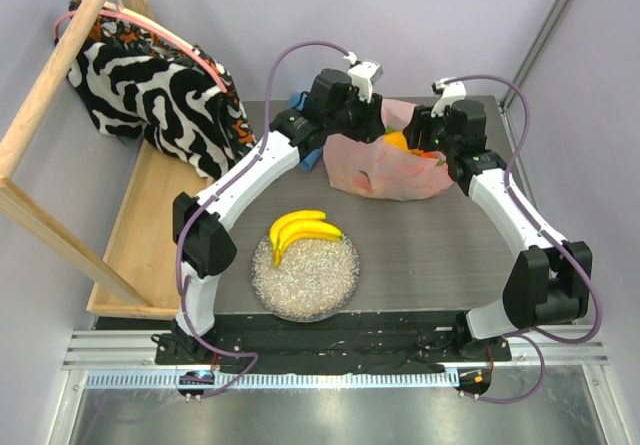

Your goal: Take the fake fruits out of the plastic bag

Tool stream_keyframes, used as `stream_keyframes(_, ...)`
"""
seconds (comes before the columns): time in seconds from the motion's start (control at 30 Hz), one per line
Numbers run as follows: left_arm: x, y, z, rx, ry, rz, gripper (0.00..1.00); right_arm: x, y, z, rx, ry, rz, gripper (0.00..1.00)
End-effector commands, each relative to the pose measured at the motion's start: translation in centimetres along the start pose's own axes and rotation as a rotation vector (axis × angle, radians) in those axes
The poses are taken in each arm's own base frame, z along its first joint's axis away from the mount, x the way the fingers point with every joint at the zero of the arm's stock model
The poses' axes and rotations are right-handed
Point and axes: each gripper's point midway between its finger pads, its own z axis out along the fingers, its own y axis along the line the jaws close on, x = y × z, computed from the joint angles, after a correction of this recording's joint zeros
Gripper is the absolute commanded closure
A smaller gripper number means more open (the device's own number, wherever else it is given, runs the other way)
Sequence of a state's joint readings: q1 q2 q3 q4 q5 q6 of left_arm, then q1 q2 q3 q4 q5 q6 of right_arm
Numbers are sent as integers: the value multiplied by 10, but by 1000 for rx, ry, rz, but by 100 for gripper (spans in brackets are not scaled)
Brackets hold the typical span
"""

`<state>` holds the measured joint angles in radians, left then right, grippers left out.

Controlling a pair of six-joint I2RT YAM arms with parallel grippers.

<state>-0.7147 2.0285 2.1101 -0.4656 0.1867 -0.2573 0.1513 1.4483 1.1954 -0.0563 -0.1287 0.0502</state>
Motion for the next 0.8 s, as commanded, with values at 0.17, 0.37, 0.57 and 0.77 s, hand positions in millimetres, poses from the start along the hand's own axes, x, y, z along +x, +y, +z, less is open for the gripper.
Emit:
stream_keyframes(0.17,-2,0,-16,-53,-30,-11,28,5,16,9,-84,-36,56,43)
stream_keyframes(0.37,-37,10,-20,-132,-133,-1,16,8,27,19,-146,-15,86,45)
stream_keyframes(0.57,-41,1,1,-80,-146,25,51,29,31,16,-157,32,132,46)
stream_keyframes(0.77,-16,-7,-5,-32,-67,67,100,37,28,-2,-142,34,111,47)
